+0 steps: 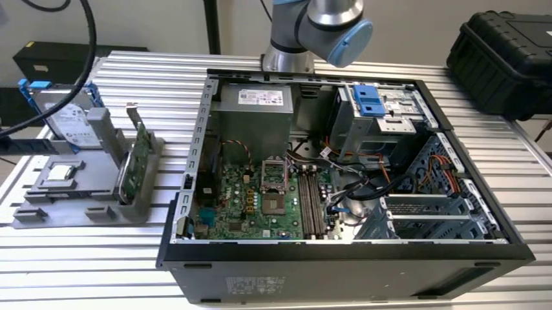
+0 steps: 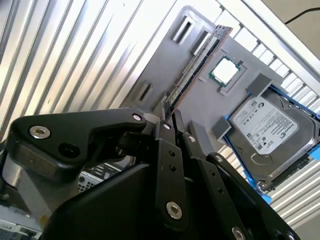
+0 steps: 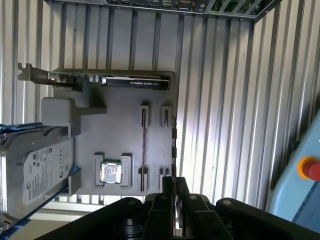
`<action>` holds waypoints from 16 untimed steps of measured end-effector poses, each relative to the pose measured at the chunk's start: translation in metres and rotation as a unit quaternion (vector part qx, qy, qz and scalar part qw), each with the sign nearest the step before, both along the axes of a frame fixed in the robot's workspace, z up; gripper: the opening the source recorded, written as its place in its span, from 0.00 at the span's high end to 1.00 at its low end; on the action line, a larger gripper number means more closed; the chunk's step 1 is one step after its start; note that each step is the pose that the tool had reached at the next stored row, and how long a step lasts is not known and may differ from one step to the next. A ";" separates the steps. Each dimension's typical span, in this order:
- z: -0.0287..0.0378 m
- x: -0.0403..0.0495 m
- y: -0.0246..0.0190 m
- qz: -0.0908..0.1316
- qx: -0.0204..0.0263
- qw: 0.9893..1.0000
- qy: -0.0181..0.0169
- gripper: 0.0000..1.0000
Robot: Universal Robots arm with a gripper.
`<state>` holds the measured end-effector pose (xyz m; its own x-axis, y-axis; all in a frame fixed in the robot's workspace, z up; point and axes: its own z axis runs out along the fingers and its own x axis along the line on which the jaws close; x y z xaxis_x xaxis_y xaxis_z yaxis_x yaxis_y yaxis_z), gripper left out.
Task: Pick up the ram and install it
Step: 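Pick up the ram and move it above insertion slot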
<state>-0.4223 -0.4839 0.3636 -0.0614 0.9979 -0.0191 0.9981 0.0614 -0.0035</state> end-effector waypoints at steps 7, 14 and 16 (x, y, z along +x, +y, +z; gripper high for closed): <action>0.0251 0.0001 0.0000 0.000 0.000 1.000 0.003 1.00; 0.0388 0.0001 0.0000 0.000 0.000 1.000 0.004 1.00; 0.0415 0.0001 0.0000 0.000 0.000 1.000 0.004 1.00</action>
<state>-0.4222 -0.4839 0.4052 -0.0616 0.9979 -0.0186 0.9980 0.0614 -0.0118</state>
